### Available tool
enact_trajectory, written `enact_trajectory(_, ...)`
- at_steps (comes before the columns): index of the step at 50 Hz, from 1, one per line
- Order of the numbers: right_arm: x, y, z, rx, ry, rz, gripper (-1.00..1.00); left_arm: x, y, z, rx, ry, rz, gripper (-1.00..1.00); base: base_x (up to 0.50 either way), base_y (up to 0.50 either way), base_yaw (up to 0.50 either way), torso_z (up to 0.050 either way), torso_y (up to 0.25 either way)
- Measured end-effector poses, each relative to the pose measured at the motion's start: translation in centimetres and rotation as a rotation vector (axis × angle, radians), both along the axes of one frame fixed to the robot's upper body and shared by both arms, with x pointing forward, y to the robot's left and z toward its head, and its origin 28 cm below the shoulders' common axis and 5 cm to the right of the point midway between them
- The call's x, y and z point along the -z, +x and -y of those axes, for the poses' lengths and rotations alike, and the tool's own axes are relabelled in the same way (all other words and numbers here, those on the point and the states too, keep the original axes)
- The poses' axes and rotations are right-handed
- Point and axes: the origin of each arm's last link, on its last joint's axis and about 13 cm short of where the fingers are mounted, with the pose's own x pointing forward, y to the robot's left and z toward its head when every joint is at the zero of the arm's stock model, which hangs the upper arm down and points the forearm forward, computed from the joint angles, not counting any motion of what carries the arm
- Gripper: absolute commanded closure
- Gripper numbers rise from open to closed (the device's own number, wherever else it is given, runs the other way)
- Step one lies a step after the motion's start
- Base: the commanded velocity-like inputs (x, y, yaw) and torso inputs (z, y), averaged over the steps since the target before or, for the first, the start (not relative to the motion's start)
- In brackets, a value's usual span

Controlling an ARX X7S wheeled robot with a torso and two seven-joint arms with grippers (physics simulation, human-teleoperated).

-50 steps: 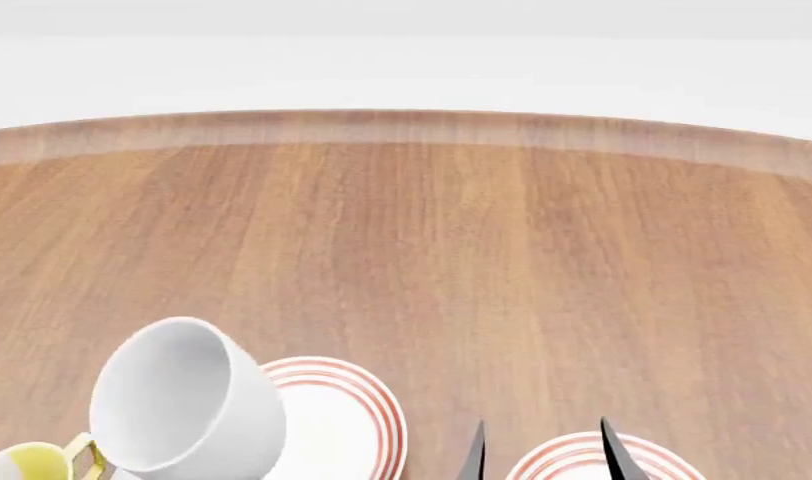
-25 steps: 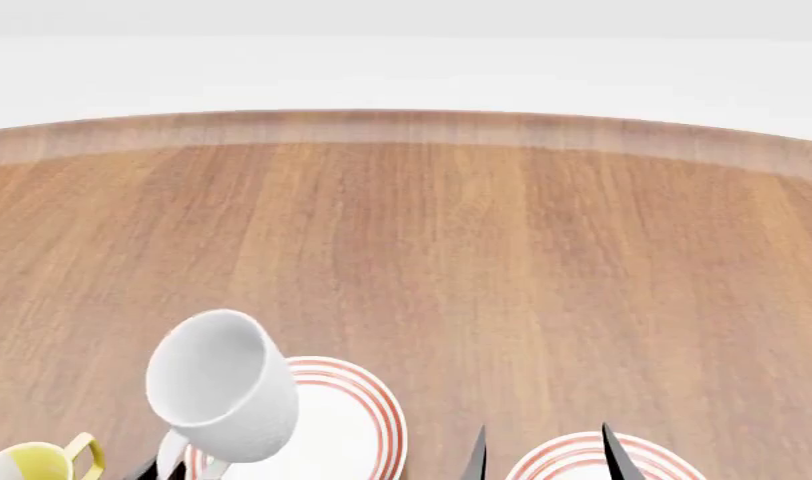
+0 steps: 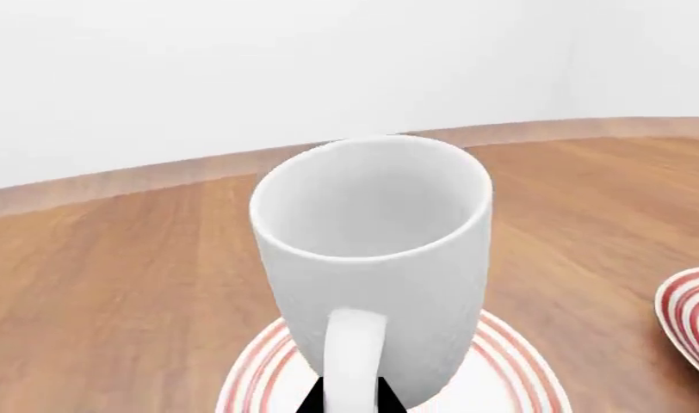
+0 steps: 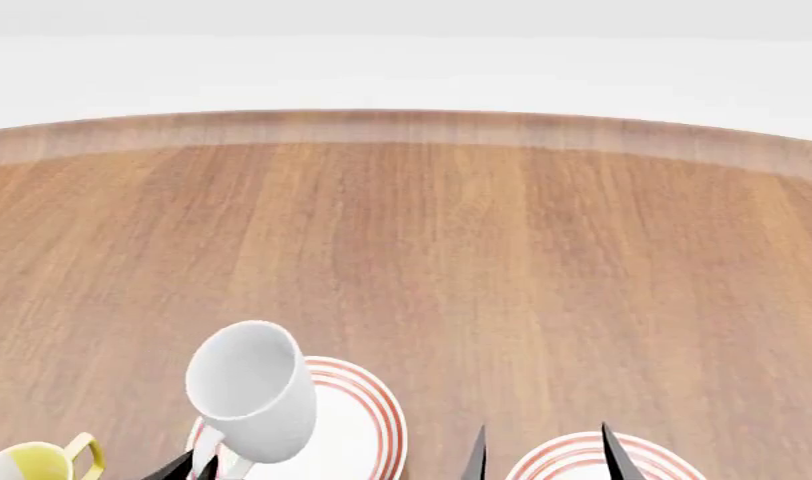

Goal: Put the white mug on the left plate.

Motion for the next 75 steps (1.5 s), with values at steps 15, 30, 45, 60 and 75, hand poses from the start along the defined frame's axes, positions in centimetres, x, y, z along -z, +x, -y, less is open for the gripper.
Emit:
enact_trajectory(15, 0.3, -0.1, 0.1, 0.003, 0.003, -0.002, -1.0, 1.9, 1.8, 0.4, -0.058, 0.011, -0.058, 1.0, 0.0, 0.0, 0.0, 0.0, 0.001)
enact_trajectory(30, 0.2, -0.1, 0.1, 0.002, 0.004, 0.001, -1.0, 2.8, 2.7, 0.8, -0.098, 0.023, -0.093, 1.0, 0.0, 0.0, 0.0, 0.0, 0.0)
enact_trajectory(45, 0.1, -0.1, 0.1, 0.002, 0.003, 0.003, -1.0, 2.6, 3.0, 1.4, -0.104, 0.022, -0.082, -1.0, 0.0, 0.0, 0.0, 0.0, 0.0)
enact_trajectory(60, 0.2, 0.0, 0.0, 0.001, 0.003, 0.001, -1.0, 0.0, 1.3, 2.0, -0.065, 0.013, 0.017, -1.0, 0.0, 0.0, 0.0, 0.0, 0.0)
enact_trajectory(75, 0.3, 0.0, 0.1, 0.002, 0.006, -0.001, -1.0, -4.1, -2.5, 2.8, -0.002, 0.011, 0.167, -1.0, 0.0, 0.0, 0.0, 0.0, 0.0)
